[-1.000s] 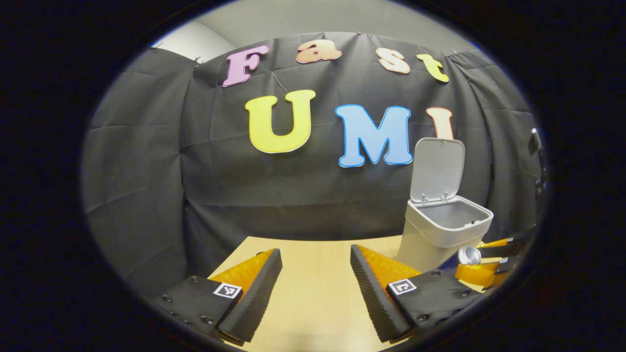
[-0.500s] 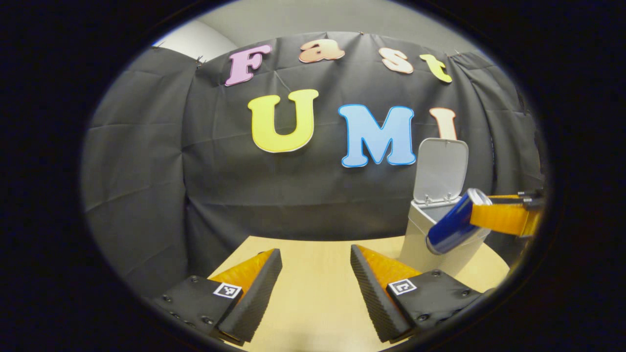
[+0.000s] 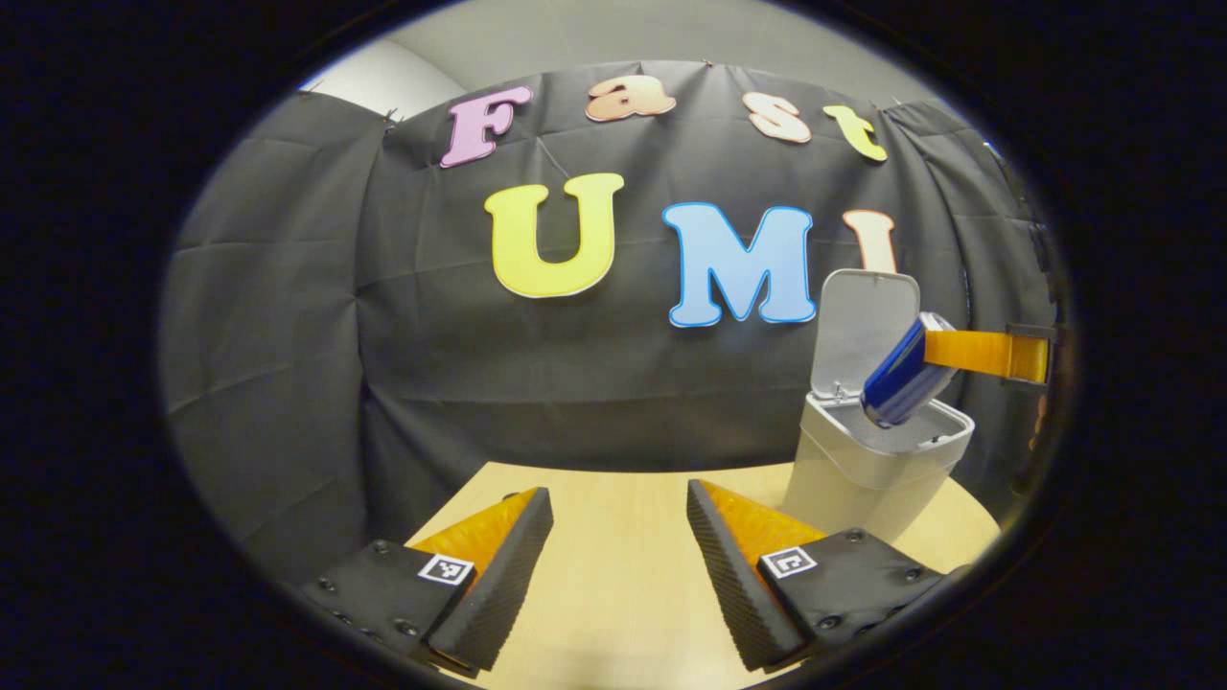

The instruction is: Press the lid of the desktop garbage bin to open it, pick up the crumpled paper on the desktop and throw it into the bin, then pick up the pop can on the desktop and drop it into the bin, and finally close the garbage bin lid.

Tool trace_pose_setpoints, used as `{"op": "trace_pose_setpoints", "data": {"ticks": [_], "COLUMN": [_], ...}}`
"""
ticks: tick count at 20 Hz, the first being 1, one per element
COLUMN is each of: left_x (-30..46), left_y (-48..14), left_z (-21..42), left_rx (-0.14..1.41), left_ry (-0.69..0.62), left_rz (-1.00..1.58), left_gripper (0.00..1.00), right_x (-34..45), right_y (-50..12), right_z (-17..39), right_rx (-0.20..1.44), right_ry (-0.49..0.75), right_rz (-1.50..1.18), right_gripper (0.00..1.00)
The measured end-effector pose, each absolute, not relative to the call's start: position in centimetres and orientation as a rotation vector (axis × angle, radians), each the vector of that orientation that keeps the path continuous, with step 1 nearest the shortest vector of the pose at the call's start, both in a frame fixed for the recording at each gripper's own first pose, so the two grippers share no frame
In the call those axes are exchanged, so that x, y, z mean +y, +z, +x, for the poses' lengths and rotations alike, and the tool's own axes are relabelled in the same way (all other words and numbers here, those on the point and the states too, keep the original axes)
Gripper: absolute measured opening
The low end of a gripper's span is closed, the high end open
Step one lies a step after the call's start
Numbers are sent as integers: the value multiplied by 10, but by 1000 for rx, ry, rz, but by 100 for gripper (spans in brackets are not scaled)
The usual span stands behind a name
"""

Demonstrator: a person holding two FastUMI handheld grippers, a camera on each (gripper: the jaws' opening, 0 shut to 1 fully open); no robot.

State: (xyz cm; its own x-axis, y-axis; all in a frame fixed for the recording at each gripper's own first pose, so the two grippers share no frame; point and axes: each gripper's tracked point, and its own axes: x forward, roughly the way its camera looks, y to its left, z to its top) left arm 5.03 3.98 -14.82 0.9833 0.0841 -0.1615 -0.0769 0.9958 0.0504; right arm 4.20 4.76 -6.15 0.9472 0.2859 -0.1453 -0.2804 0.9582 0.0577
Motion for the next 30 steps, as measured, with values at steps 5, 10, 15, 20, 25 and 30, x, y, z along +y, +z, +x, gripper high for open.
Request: {"op": "trace_pose_setpoints", "data": {"ticks": [5, 10, 15, 20, 25, 30], "left_x": [40, 41, 46, 49, 45, 46], "left_y": [-150, -150, -153, -154, -155, -156], "left_z": [52, 49, 47, 46, 49, 50], "left_rx": [171, 173, 180, 187, 185, 186], "left_ry": [86, 88, 96, 102, 96, 96], "left_rz": [40, 43, 44, 37, 37, 34], "left_gripper": [96, 93, 96, 96, 96, 96], "right_x": [13, -17, -32, -37, -38, -38], "right_y": [-75, -104, -133, -136, -134, -128], "right_z": [55, 65, 65, 64, 63, 65], "right_rx": [189, 256, 331, 333, 329, 316], "right_ry": [187, 106, 62, 52, 51, 52], "right_rz": [16, -2, 37, 44, 49, 54], "right_gripper": [83, 83, 84, 85, 85, 85]}}
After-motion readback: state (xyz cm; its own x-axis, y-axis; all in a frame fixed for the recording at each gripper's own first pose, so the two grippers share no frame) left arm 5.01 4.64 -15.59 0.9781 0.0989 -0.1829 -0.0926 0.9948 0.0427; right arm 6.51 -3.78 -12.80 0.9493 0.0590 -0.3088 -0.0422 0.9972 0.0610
